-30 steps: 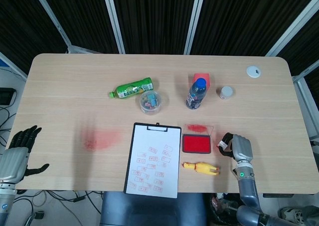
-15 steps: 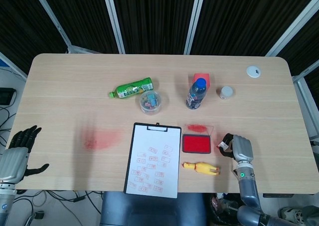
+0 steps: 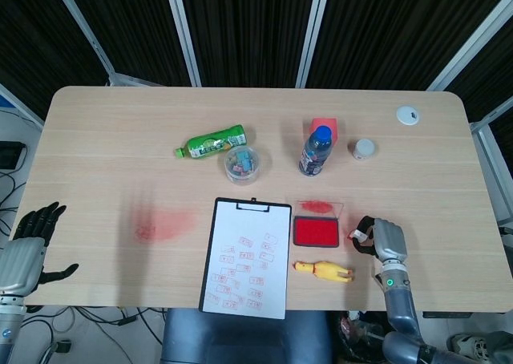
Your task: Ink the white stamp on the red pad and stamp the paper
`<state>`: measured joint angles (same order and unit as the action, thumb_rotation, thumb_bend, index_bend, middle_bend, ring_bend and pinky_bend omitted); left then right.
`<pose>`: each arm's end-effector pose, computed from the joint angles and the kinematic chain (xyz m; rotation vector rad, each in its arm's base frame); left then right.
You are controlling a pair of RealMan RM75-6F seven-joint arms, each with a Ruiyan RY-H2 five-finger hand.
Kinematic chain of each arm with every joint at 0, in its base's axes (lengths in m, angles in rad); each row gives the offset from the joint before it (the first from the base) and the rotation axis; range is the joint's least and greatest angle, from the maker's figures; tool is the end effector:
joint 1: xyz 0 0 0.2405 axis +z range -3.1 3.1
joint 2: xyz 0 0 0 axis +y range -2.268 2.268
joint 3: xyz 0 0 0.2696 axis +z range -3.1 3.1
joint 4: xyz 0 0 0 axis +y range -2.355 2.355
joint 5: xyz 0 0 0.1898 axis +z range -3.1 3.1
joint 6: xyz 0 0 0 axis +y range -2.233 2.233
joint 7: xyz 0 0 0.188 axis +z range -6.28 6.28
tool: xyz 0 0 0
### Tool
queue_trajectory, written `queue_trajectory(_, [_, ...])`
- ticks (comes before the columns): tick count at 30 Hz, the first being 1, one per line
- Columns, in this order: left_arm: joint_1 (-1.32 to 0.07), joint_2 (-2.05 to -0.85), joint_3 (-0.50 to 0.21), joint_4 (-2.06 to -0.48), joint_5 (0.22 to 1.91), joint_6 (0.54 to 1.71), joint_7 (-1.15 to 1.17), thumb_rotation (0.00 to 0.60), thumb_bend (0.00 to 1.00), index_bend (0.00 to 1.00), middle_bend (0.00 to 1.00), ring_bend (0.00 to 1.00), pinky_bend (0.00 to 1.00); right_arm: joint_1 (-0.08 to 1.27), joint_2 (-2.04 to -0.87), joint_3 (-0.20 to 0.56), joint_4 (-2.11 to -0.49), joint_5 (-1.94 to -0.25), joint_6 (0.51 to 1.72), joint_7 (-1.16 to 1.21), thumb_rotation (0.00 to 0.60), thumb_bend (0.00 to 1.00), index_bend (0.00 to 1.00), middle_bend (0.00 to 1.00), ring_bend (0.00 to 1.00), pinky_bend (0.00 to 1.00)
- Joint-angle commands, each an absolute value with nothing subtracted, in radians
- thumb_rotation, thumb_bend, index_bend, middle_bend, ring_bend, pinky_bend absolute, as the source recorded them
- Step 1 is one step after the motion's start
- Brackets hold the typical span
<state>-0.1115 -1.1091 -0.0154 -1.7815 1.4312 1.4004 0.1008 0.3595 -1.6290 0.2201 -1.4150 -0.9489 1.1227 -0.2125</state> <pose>-0.2974 0.2213 0.1548 -1.4153 -1.0542 -0.8621 -0.3039 -0.3167 0.0006 1.2418 -1.3845 0.8101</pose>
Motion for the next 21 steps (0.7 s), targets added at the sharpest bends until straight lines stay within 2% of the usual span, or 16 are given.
queue_trajectory(1, [-0.111, -1.109, -0.015, -1.781, 1.431, 1.400, 0.101, 0.600, 0.01, 0.00, 0.00, 0.00, 0.00, 0.360, -1.626, 0.221, -1.419, -0.946, 1.120, -0.214, 0.600, 0.45, 0.70, 0.51, 0.52, 0.71])
queue_trajectory(21, [-0.110, -1.109, -0.015, -1.781, 1.432, 1.401, 0.103, 0.600, 0.01, 0.00, 0.00, 0.00, 0.00, 0.365, -1.613, 0.220, -1.434, -0.927, 1.105, -0.219, 0.600, 0.45, 0.60, 0.44, 0.46, 0.71])
